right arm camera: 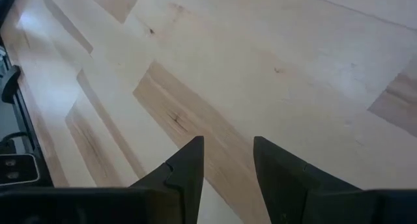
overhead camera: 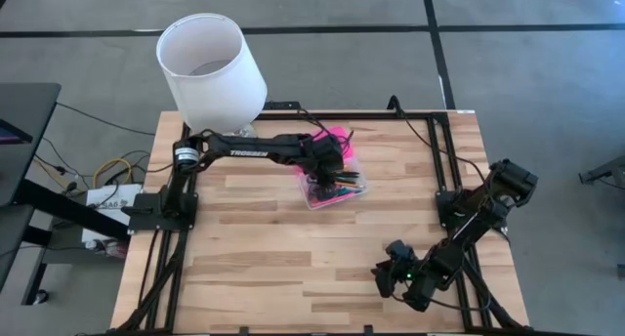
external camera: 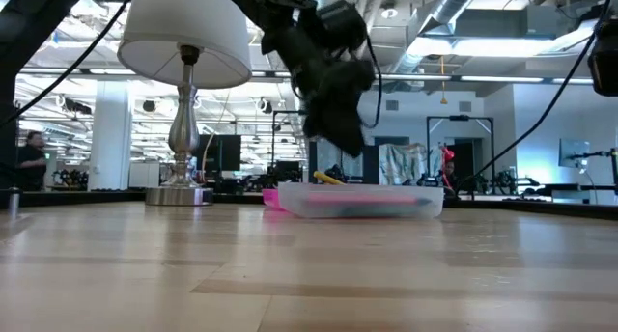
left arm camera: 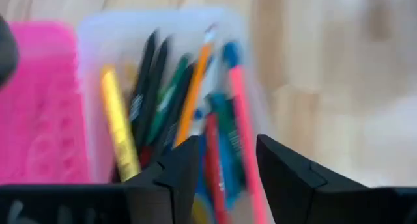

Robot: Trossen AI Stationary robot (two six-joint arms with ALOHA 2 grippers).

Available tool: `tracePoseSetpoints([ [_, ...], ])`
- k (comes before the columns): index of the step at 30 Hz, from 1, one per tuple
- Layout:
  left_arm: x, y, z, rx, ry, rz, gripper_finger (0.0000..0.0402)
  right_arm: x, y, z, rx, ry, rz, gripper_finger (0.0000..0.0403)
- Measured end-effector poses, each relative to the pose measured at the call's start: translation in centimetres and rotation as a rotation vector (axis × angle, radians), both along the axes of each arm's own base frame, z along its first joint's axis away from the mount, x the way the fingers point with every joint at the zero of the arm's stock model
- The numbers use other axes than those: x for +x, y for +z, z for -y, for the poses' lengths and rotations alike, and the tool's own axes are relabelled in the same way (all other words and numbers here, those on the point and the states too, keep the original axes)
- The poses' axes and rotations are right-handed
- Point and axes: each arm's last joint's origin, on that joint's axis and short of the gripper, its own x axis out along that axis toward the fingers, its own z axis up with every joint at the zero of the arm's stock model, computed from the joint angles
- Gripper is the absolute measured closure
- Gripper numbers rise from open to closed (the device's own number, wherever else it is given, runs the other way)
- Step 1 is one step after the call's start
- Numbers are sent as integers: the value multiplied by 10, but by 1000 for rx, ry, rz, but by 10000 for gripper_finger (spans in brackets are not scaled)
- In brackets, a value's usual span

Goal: Pick & place school supplies into a supply box
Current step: Close the pink supply box

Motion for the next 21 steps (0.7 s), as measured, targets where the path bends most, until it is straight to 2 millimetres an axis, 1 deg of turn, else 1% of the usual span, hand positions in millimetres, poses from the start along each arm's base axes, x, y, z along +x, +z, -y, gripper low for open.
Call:
tracePoseSetpoints([
  [3, -1, 18, 2, -31, 0, 74, 252, 2, 12, 6, 5, 19, -4, 278],
  [6, -6, 37, 3, -22, 4, 138, 251, 3, 30, 17, -49, 77, 6, 278],
  [9, -15, 65, 4, 10, -16, 214, 251, 2, 49, 29, -147, 177, 13, 278],
  [12, -24, 90, 7, 55, -48, 294, 251, 3, 70, 46, -260, 274, 36, 278],
  [15, -32, 111, 8, 83, -60, 369, 251, 3, 89, 67, -347, 320, 58, 278],
  [18, -39, 126, 8, 98, -32, 416, 251, 2, 108, 87, -416, 343, 92, 278],
  [21, -43, 132, 8, 92, -2, 430, 251, 0, 124, 104, -476, 359, 132, 278],
])
